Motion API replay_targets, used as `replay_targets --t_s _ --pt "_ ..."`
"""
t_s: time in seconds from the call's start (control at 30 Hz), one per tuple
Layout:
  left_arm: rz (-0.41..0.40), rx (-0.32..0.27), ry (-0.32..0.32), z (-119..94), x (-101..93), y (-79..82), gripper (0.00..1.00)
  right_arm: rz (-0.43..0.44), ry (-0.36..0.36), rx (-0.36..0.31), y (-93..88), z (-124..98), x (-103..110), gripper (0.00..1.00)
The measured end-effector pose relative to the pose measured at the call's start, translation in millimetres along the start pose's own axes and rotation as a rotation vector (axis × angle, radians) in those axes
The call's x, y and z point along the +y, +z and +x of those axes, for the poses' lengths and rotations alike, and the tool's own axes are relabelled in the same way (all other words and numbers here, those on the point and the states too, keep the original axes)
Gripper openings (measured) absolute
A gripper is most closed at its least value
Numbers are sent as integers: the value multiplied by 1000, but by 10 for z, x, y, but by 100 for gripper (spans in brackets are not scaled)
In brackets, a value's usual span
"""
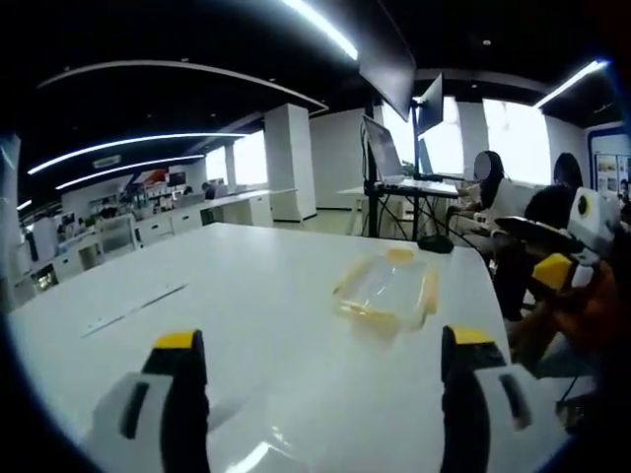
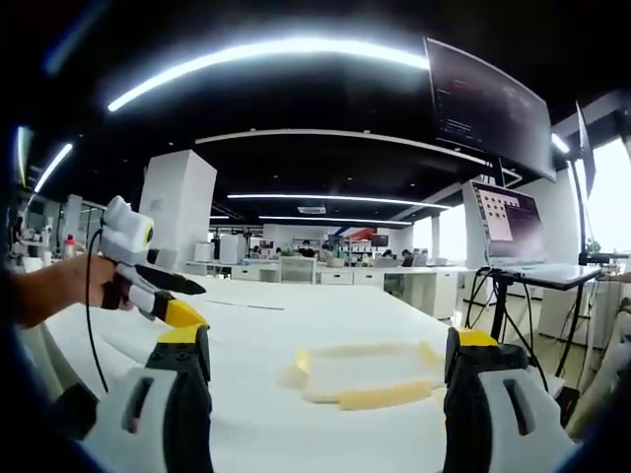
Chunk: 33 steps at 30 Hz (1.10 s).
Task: Snap each plastic latch of the storage box into its locked position after aligning the lid with the box until every specified latch is closed and the lid sits flush.
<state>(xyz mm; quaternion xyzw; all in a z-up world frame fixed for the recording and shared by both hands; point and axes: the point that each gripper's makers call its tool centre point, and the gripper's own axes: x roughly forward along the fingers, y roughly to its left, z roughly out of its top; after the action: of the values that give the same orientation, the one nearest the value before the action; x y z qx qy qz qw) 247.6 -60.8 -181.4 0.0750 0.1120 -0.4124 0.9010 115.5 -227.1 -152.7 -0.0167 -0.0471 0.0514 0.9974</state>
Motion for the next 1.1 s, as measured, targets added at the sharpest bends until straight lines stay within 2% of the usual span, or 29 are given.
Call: replay_targets --t_s 0.93,1.1 --pt "0 33 -55 291 -186 -21 99 11 -28 13 -76 13 -165 99" --pt "-8 37 -69 317 -222 -37 93 14 -37 14 -86 -1 -201 99"
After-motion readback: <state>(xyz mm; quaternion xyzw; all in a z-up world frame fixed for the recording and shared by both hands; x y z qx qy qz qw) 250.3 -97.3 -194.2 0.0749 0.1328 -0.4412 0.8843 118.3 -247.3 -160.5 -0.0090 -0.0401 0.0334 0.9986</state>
